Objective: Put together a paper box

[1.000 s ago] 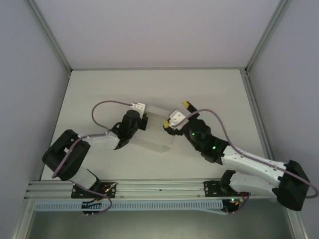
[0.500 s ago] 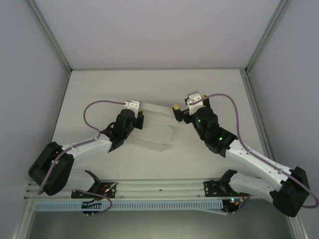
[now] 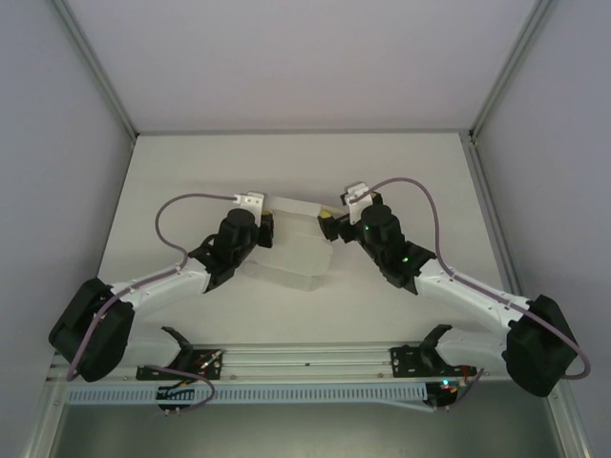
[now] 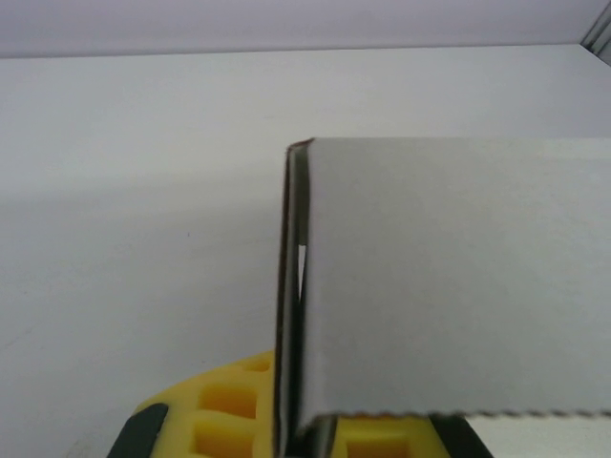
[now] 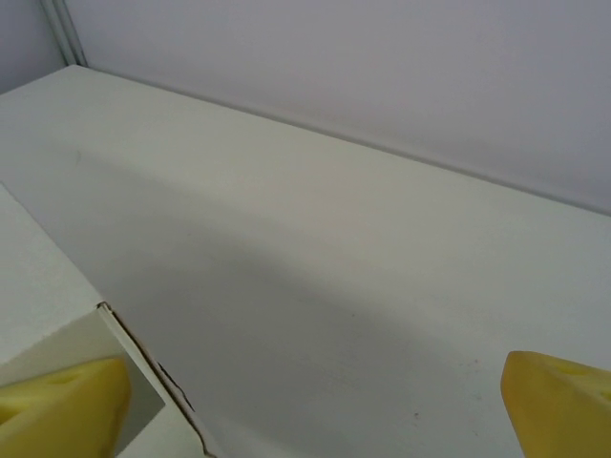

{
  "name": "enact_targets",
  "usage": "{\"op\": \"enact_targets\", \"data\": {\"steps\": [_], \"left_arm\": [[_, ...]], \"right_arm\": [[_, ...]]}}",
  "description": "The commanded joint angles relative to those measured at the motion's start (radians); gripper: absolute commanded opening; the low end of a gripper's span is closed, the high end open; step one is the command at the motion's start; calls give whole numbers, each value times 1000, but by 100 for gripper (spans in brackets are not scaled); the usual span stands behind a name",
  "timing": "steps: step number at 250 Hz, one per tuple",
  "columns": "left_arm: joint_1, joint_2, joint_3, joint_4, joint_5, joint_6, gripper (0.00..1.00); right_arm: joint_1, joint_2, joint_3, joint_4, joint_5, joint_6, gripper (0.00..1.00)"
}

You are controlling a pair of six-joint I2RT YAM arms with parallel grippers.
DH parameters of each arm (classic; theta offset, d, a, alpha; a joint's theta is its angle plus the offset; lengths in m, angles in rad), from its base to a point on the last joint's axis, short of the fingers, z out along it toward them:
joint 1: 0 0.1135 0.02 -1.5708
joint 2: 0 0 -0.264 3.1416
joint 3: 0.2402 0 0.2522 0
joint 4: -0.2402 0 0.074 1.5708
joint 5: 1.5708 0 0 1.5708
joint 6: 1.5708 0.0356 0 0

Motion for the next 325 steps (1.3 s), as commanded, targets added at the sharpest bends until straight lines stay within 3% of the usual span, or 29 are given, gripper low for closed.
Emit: {"op": "enact_targets", "data": {"steps": [1,72,96,120,174,256,286,325], "left_arm": [[8,-14,22,32,75,-30,0],[7,10,28,62,127,-68,0],[7,20,34,62,128,-81,0],[7,27,40,65,130,-96,0],[24,22,51,43,95,-115,0],[89,-9,45,21,88,-124,0],[97,-12,51,9,90,-119,0],[98,-16,46,7,105,-121,0]], "right_arm": [[-4,18,-34,198,-64,40,100],[-4,113,-145,621,34,306,100],[-4,153,-198,796,5,335,100],[-2,172,-206,822,-21,358,100],[-2,53,-211,599,1,352,100],[-4,-294,-182,-168,173,385,100],[-3,-317,-178,-282,216,392,100],[-7,-266,-191,-235,255,409,100]]}}
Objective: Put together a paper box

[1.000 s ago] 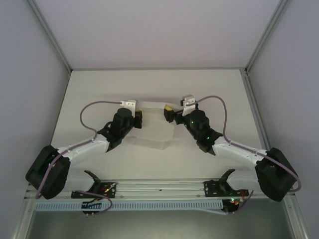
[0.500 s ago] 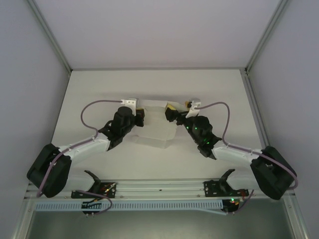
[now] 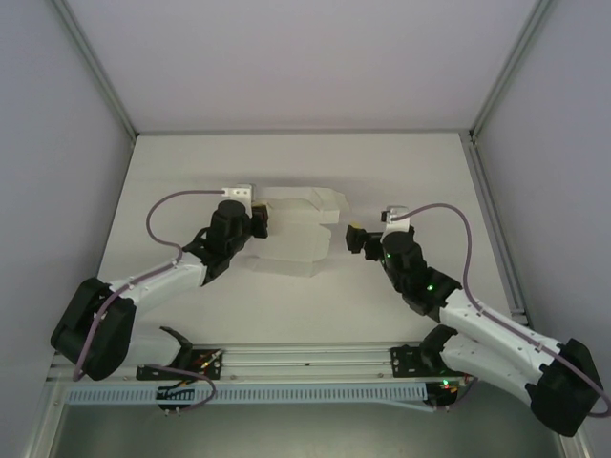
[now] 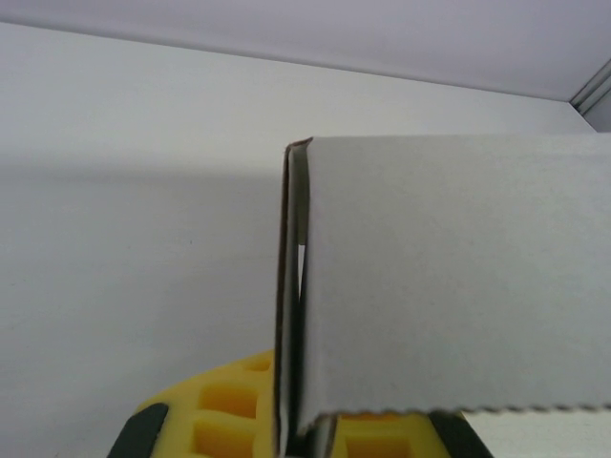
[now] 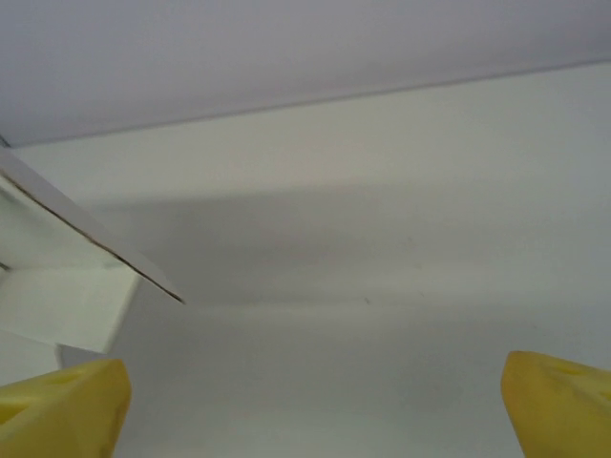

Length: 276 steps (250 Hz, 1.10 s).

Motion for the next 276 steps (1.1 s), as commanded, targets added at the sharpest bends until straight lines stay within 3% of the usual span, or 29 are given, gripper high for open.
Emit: {"op": "enact_targets", "data": {"steps": [1,95,184,242,276], "left_arm": [[6,-26,22,0,18,-7,0],[7,-39,6,-1,50,-3,0],[7,-35,2,-1,66,7,0],[7,-23,8,2,81,-1,0],[7,-20,8,8,98,-8,0]], "right_arm": [[-3,35,12,-47,71,33,100],[-12,259,35,238,73,-7,100],[-12,305,134,231,25,-133,100],[-10,371,191,228,-164,-193,100],[-10,440,220,249,-175,-199,100]]}}
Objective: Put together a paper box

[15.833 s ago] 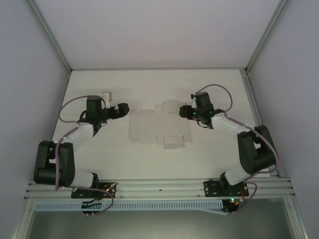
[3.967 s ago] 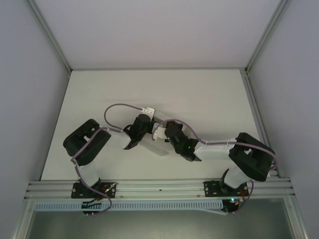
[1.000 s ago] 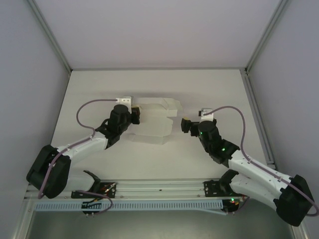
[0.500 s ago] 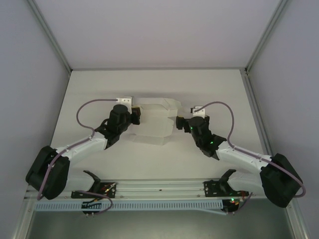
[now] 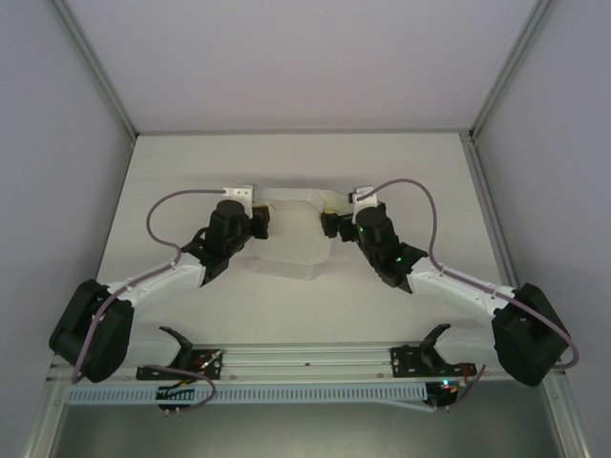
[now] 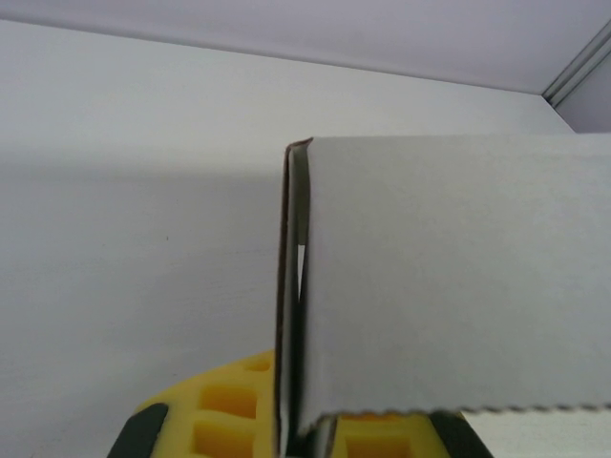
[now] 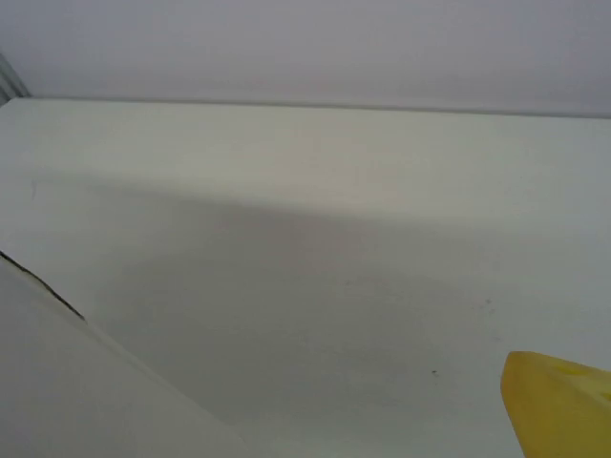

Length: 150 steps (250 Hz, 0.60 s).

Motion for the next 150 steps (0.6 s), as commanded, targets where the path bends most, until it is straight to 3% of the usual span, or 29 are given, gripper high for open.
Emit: {"op": "enact_targets", "data": {"steps": [1,49,84,150], "left_arm": [[6,-7,8,17,42,-9,0],[5,-3,7,28,63,-24,0],[6,-9,2,23,57,-31,0],[21,-7,12,-40,-17,-20,0]], "right_arm": [[-2,54,41,29,-65,-37,100],[7,166,85,97,-64,-25,100],[33,200,96,95,56,-14,100],[38,42,29,10,59,1,100]]}}
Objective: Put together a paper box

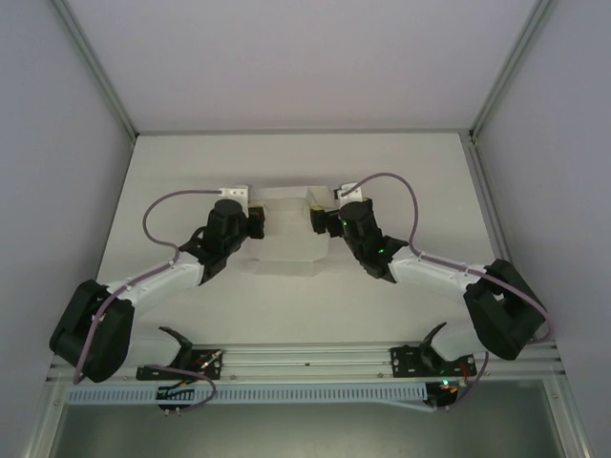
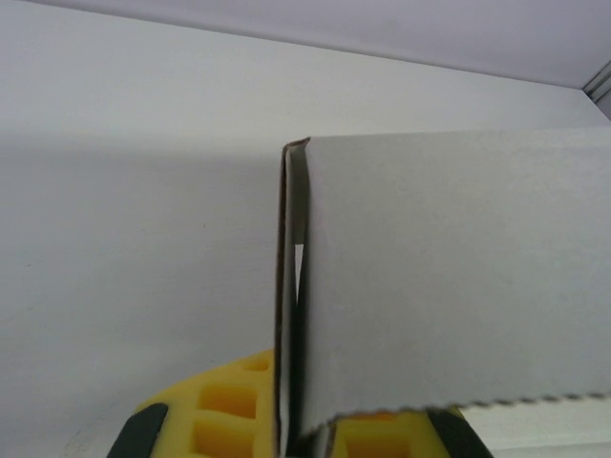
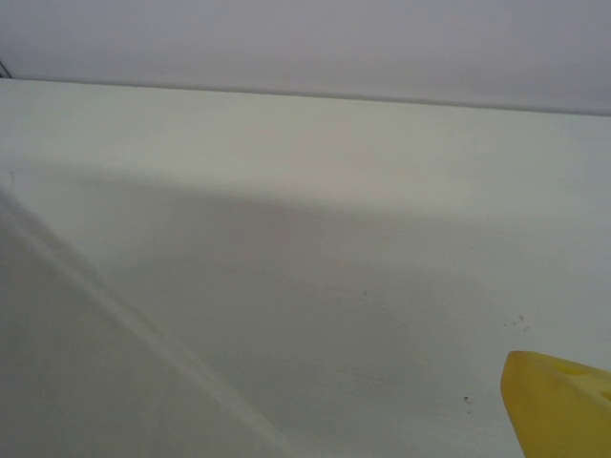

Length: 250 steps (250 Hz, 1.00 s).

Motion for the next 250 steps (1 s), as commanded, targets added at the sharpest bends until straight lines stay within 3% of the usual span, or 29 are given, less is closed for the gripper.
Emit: {"op": "enact_targets", "data": {"steps": [1,73,109,175,199,250], "left_arm": [[-1,-7,12,-4,2,-16,0],[26,-13,1,-24,1,21,0],[37,-10,-9,-21,10,20,0],[37,-16,-11,-25,64,45,0],[37,-28,-9,-33,98,64,0],[37,-54,-30,-10,141,73,0]], "right_arm": [[9,-100,-34,-57,12,7,100],[4,-403,-119,-295,-63,-2,100],[-52,-492,-127,-391,-115,61,100],[-129,-500,-127,-411,-8,280,100],[-161,-475,-116,-375,-103,216,100],[-225,-360,-66,-367,-155,114,100]]}}
